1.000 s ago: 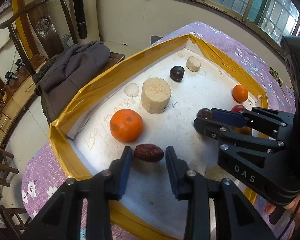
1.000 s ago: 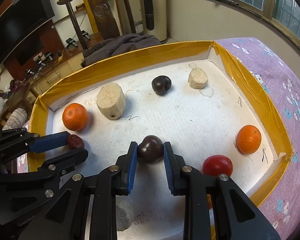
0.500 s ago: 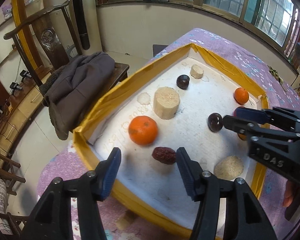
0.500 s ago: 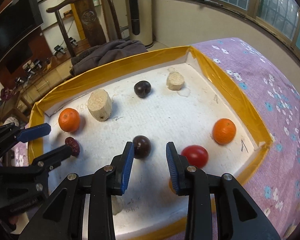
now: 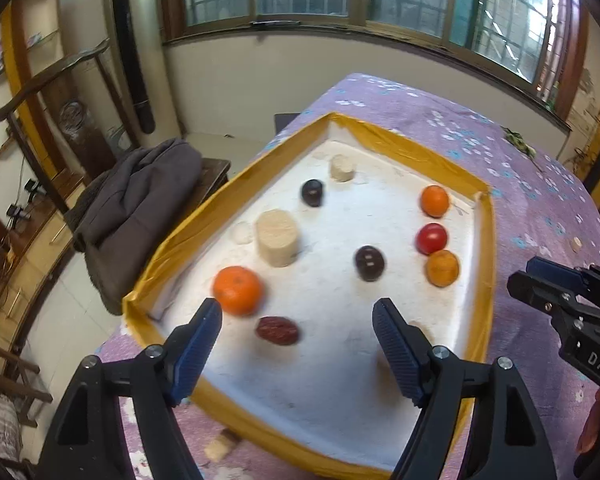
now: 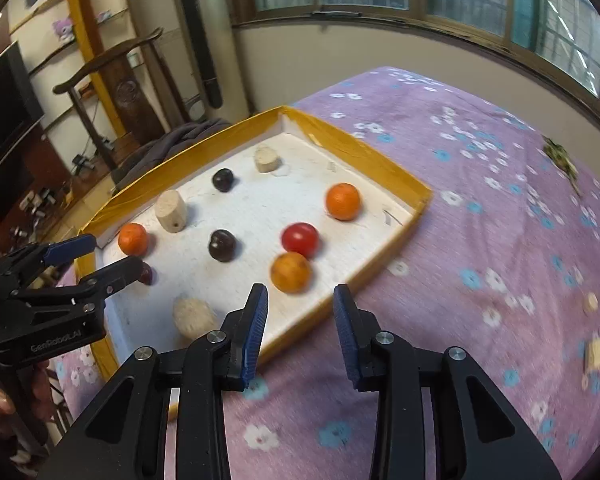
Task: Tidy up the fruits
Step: 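Withdraw both grippers toward the remaining cream pastries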
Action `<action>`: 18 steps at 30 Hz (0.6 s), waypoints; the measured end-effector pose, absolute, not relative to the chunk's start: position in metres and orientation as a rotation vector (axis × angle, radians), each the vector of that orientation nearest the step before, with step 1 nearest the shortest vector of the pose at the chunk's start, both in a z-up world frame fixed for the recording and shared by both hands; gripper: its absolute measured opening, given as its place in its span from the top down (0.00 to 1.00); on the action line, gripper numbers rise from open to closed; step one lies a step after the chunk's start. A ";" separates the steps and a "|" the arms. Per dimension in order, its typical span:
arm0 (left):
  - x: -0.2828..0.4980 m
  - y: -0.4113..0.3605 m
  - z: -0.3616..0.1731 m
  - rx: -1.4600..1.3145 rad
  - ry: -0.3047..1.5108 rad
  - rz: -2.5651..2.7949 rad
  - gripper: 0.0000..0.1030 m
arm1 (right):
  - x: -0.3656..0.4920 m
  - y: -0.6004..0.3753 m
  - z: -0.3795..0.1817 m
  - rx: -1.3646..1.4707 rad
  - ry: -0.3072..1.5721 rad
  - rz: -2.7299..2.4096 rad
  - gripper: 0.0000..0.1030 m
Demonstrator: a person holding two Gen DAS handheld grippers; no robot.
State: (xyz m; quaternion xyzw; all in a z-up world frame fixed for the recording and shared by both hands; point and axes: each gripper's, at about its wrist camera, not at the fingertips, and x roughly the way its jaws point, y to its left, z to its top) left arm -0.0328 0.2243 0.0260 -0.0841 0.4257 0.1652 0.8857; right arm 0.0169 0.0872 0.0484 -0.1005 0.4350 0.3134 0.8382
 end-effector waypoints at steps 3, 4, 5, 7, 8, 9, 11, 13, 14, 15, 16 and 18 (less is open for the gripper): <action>-0.025 0.206 0.031 -0.144 0.877 0.293 0.21 | 0.012 0.064 0.051 -0.184 0.909 0.605 0.68; -0.022 0.199 0.032 -0.131 0.875 0.274 0.20 | 0.010 0.057 0.052 -0.175 0.905 0.586 0.68; -0.020 0.192 0.034 -0.120 0.872 0.257 0.20 | 0.008 0.050 0.052 -0.166 0.905 0.573 0.68; -0.014 0.178 0.037 -0.098 0.865 0.220 0.19 | 0.007 0.031 0.053 -0.136 0.907 0.535 0.68; -0.012 0.171 0.039 -0.089 0.862 0.205 0.18 | 0.005 0.024 0.053 -0.127 0.906 0.520 0.68; -0.008 0.163 0.040 -0.079 0.858 0.185 0.18 | 0.004 0.014 0.054 -0.115 0.906 0.497 0.68; -0.001 0.147 0.044 -0.062 0.851 0.149 0.17 | 0.002 -0.005 0.054 -0.093 0.904 0.458 0.67; 0.005 0.129 0.046 -0.045 0.844 0.106 0.16 | 0.001 -0.024 0.054 -0.070 0.903 0.415 0.67; 0.008 0.120 0.048 -0.035 0.840 0.087 0.15 | 0.000 -0.034 0.054 -0.058 0.902 0.393 0.67; 0.012 0.110 0.049 -0.024 0.837 0.068 0.13 | -0.001 -0.046 0.054 -0.046 0.903 0.368 0.66; 0.015 0.100 0.050 -0.015 0.834 0.049 0.12 | -0.001 -0.055 0.054 -0.037 0.904 0.350 0.66; 0.022 0.082 0.050 -0.002 0.832 0.010 0.10 | -0.003 -0.077 0.053 -0.013 0.905 0.306 0.66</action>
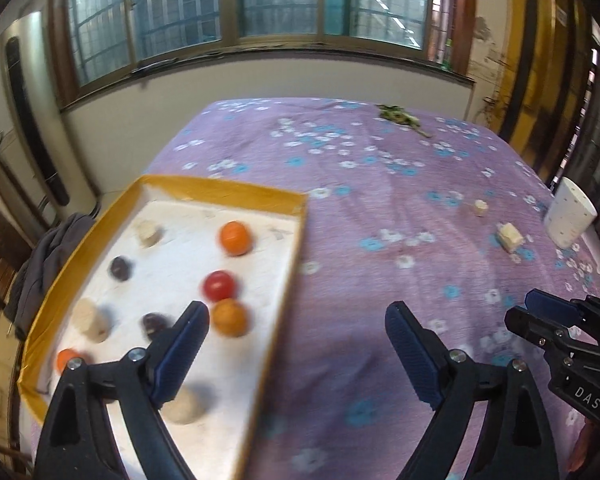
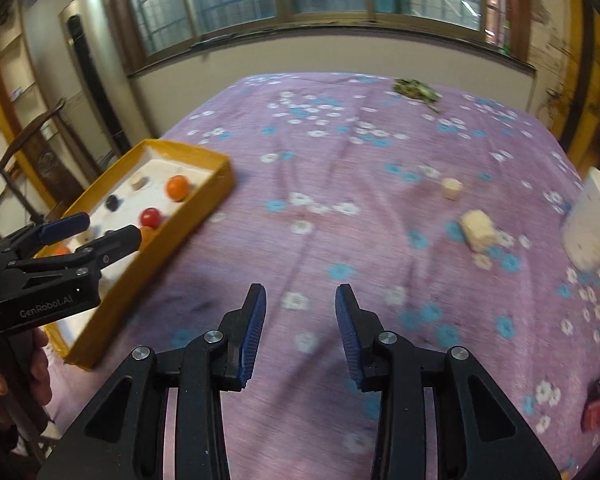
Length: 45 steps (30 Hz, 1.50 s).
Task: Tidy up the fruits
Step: 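Withdraw both grippers toward the remaining cream pastries, then grasp the cylindrical cream pastry with the right gripper while the left grasps the small round pastry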
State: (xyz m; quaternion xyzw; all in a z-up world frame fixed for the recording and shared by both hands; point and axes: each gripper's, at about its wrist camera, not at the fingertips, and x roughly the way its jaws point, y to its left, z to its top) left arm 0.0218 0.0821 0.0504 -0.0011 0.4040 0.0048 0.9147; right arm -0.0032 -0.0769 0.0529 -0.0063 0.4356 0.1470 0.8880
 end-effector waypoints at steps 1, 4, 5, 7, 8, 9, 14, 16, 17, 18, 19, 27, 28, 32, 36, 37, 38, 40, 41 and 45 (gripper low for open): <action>0.025 0.072 0.050 0.002 0.836 -0.013 0.10 | -0.004 -0.088 0.052 -0.002 0.907 0.286 0.66; 0.034 0.046 0.049 0.009 0.851 -0.067 0.09 | -0.003 -0.121 0.050 0.039 0.911 0.221 0.60; 0.036 0.039 0.049 0.014 0.854 -0.077 0.09 | -0.002 -0.129 0.051 0.048 0.908 0.202 0.58; 0.041 0.024 0.049 0.028 0.858 -0.095 0.09 | 0.000 -0.145 0.051 0.062 0.896 0.170 0.53; 0.042 0.019 0.048 0.034 0.859 -0.099 0.09 | 0.003 -0.155 0.051 0.065 0.889 0.152 0.53; 0.044 0.013 0.048 0.041 0.862 -0.103 0.08 | 0.007 -0.162 0.051 0.066 0.887 0.139 0.52; 0.054 -0.007 0.044 0.070 0.885 -0.106 0.08 | 0.038 -0.186 0.041 0.082 0.896 0.125 0.52; 0.059 -0.013 0.043 0.089 0.885 -0.102 0.08 | 0.055 -0.189 0.034 0.086 0.912 0.140 0.52; 0.063 -0.016 0.043 0.098 0.886 -0.103 0.08 | 0.062 -0.189 0.030 0.086 0.920 0.141 0.52; 0.067 -0.019 0.044 0.108 0.887 -0.104 0.08 | 0.071 -0.188 0.025 0.084 0.931 0.148 0.52; 0.070 -0.021 0.044 0.116 0.889 -0.105 0.08 | 0.079 -0.187 0.020 0.079 0.941 0.157 0.52; 0.116 -0.047 0.046 0.145 0.894 -0.122 0.08 | 0.114 -0.198 -0.006 0.117 0.973 0.188 0.71; 0.124 -0.052 0.046 0.136 0.898 -0.136 0.08 | 0.113 -0.202 -0.007 0.133 0.971 0.204 0.77; 0.155 -0.078 0.039 0.099 0.920 -0.192 0.08 | 0.099 -0.213 0.004 0.150 0.919 0.202 0.82; 0.185 -0.110 0.021 0.110 0.964 -0.233 0.08 | 0.094 -0.219 0.010 0.139 0.922 0.223 0.81; 0.189 -0.115 0.019 0.125 0.976 -0.230 0.08 | 0.094 -0.221 0.010 0.143 0.934 0.235 0.81; 0.193 -0.119 0.018 0.142 0.976 -0.223 0.08 | 0.097 -0.221 0.009 0.140 0.940 0.230 0.79; 0.196 -0.117 0.024 0.136 0.946 -0.210 0.08 | 0.101 -0.221 0.010 0.145 0.925 0.217 0.65; 0.197 -0.114 0.028 0.123 0.936 -0.205 0.08 | 0.103 -0.221 0.010 0.152 0.918 0.220 0.65; 0.205 -0.101 0.038 0.115 0.910 -0.158 0.08 | 0.121 -0.205 -0.001 0.128 0.950 0.267 0.64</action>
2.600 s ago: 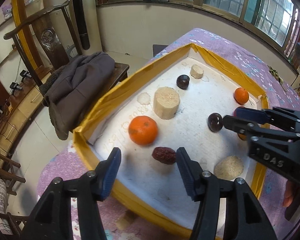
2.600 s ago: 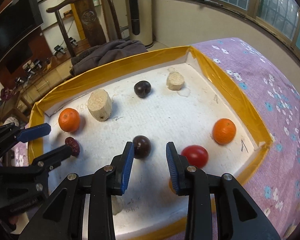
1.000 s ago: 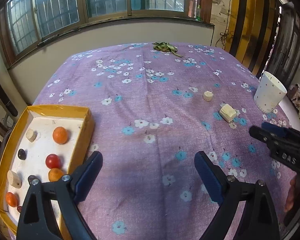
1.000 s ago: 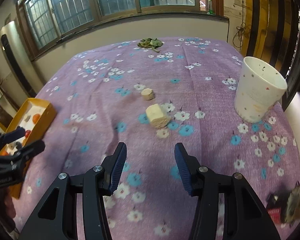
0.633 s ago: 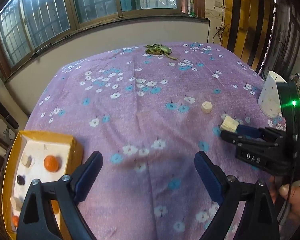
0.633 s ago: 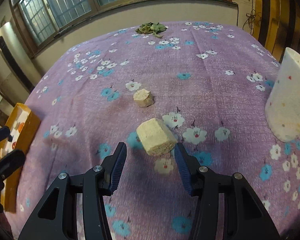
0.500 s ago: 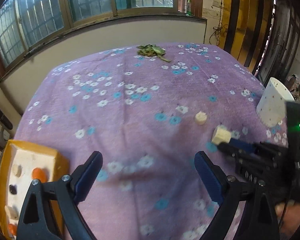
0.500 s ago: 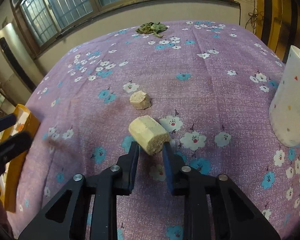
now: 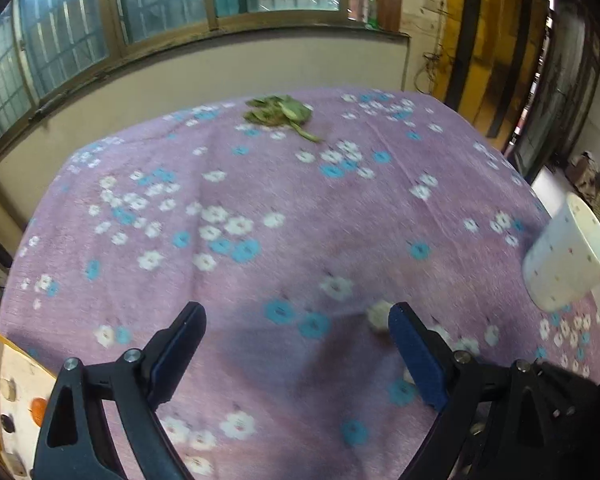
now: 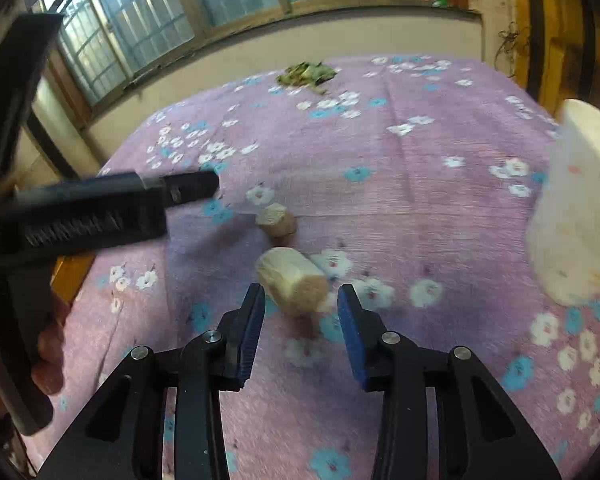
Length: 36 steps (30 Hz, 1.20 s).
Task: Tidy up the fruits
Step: 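Grasp the cylindrical cream pastry with the right gripper while the left grasps the small round pastry, then carry both pastries over the tray and open both grippers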
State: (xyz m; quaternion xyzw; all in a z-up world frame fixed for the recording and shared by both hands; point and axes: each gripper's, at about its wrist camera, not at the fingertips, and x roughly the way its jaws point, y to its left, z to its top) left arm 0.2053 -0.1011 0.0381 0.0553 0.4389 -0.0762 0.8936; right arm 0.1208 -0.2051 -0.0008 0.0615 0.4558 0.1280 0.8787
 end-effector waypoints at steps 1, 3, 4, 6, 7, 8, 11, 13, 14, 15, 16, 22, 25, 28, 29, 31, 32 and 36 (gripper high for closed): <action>0.206 -0.098 0.039 0.111 0.908 -0.149 0.08 | 0.124 -0.198 -0.005 0.092 0.957 0.262 0.62; 0.211 -0.094 0.037 0.099 0.921 -0.150 0.08 | 0.126 -0.192 -0.007 0.047 0.932 0.236 0.61; 0.212 -0.093 0.035 0.101 0.927 -0.148 0.08 | 0.127 -0.193 -0.008 0.061 0.925 0.236 0.61; 0.214 -0.094 0.029 0.108 0.937 -0.146 0.08 | 0.128 -0.198 -0.009 0.105 0.907 0.260 0.65; 0.215 -0.095 0.026 0.108 0.945 -0.151 0.08 | 0.126 -0.199 -0.010 0.110 0.899 0.260 0.65; 0.215 -0.097 0.023 0.109 0.956 -0.159 0.08 | 0.125 -0.200 -0.009 0.114 0.892 0.255 0.66; 0.214 -0.105 0.016 0.120 0.969 -0.187 0.08 | 0.115 -0.213 -0.005 0.152 0.883 0.221 0.66; 0.213 -0.112 0.012 0.120 0.975 -0.214 0.08 | 0.102 -0.229 0.000 0.201 0.873 0.192 0.66; 0.214 -0.117 0.010 0.120 0.981 -0.225 0.08 | 0.097 -0.234 0.002 0.210 0.875 0.180 0.66; 0.215 -0.122 0.006 0.123 0.991 -0.236 0.08 | 0.091 -0.240 0.003 0.221 0.875 0.165 0.66; 0.215 -0.128 0.003 0.128 1.000 -0.245 0.08 | 0.084 -0.248 0.004 0.234 0.875 0.148 0.66; 0.217 -0.150 -0.014 0.137 1.018 -0.278 0.44 | 0.066 -0.262 0.005 0.245 0.894 0.108 0.66; 0.217 -0.152 -0.017 0.165 0.981 -0.278 0.71 | 0.058 -0.262 0.008 0.254 0.889 0.105 0.66; 0.214 -0.145 -0.012 0.123 0.998 -0.309 0.73 | 0.049 -0.256 0.012 0.241 0.878 0.105 0.66; 0.211 -0.140 -0.008 0.109 0.992 -0.313 0.73 | 0.046 -0.252 0.015 0.222 0.873 0.103 0.66; 0.202 -0.132 -0.001 0.085 0.981 -0.324 0.73 | 0.041 -0.245 0.019 0.204 0.865 0.105 0.66; 0.196 -0.126 0.003 0.070 0.977 -0.332 0.73 | 0.039 -0.242 0.020 0.198 0.861 0.106 0.66; 0.169 -0.097 0.014 0.011 0.970 -0.343 0.73 | 0.024 -0.229 0.028 0.175 0.841 0.109 0.66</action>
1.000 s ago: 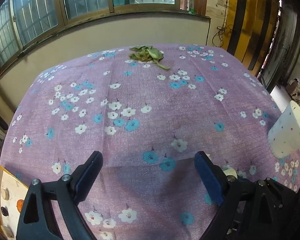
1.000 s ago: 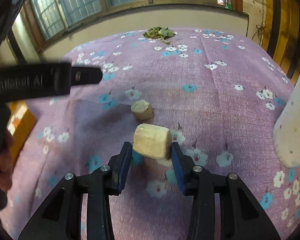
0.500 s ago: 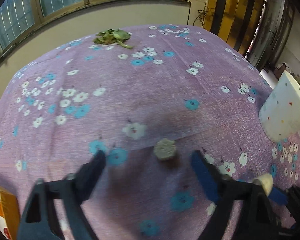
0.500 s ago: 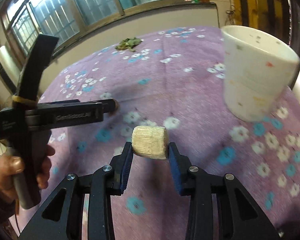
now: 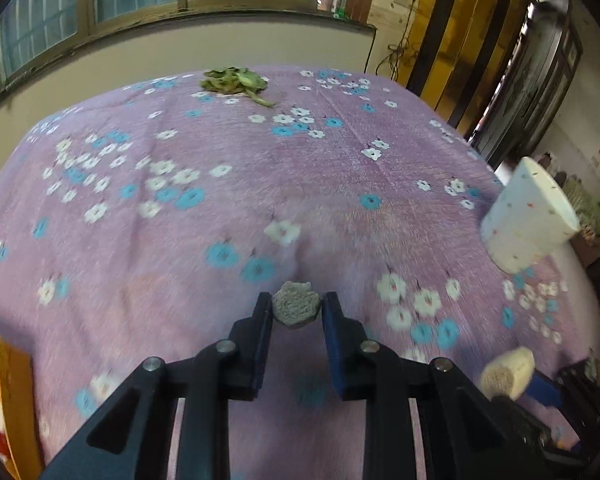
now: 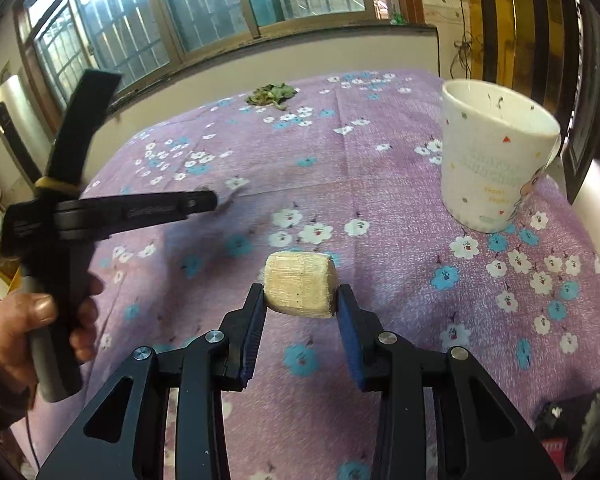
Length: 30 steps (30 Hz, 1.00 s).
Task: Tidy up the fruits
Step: 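Carry both pastries over the tray and open both grippers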
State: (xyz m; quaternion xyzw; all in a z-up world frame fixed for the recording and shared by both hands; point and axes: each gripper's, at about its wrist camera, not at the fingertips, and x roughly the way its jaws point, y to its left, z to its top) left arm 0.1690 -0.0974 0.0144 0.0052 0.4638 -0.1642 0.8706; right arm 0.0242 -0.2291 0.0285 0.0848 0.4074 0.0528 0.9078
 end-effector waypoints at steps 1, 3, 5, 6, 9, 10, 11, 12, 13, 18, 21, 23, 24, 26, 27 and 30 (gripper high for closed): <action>0.161 -0.090 0.017 -0.002 0.967 -0.345 0.73 | 0.022 -0.227 0.030 0.178 0.839 0.112 0.66; 0.146 -0.074 0.020 -0.026 0.968 -0.353 0.73 | 0.015 -0.220 0.034 0.173 0.836 0.119 0.66; 0.131 -0.058 0.022 -0.028 0.966 -0.332 0.73 | 0.009 -0.210 0.034 0.158 0.837 0.128 0.66; 0.122 -0.050 0.023 -0.020 0.967 -0.313 0.73 | 0.007 -0.205 0.033 0.153 0.841 0.134 0.66; 0.098 -0.028 0.025 -0.027 0.962 -0.286 0.73 | -0.004 -0.184 0.029 0.133 0.857 0.161 0.66; 0.090 -0.020 0.025 -0.027 0.960 -0.279 0.73 | -0.008 -0.176 0.027 0.128 0.864 0.171 0.66; 0.082 -0.013 0.026 -0.024 0.957 -0.272 0.73 | -0.010 -0.171 0.025 0.127 0.870 0.179 0.66; 0.075 -0.007 0.026 -0.021 0.954 -0.265 0.73 | -0.013 -0.164 0.023 0.125 0.876 0.188 0.66; 0.069 0.000 0.026 -0.023 0.954 -0.260 0.73 | -0.014 -0.157 0.021 0.123 0.882 0.196 0.66; 0.047 0.041 0.030 -0.049 0.949 -0.231 0.73 | -0.010 -0.110 0.019 0.112 0.903 0.258 0.66; 0.040 0.071 0.035 -0.078 0.935 -0.195 0.73 | -0.005 -0.078 0.025 0.082 0.895 0.306 0.67; 0.039 0.093 0.038 -0.097 0.928 -0.166 0.73 | 0.000 -0.055 0.029 0.068 0.890 0.343 0.67; 0.039 0.104 0.040 -0.102 0.925 -0.146 0.73 | 0.003 -0.045 0.032 0.061 0.888 0.358 0.67; 0.040 0.125 0.041 -0.111 0.921 -0.115 0.73 | 0.009 -0.025 0.036 0.049 0.884 0.389 0.67; 0.042 0.137 0.042 -0.114 0.916 -0.095 0.73 | 0.013 -0.014 0.039 0.046 0.883 0.408 0.67; 0.047 0.166 0.044 -0.118 0.909 -0.051 0.73 | 0.025 0.014 0.044 0.039 0.878 0.446 0.67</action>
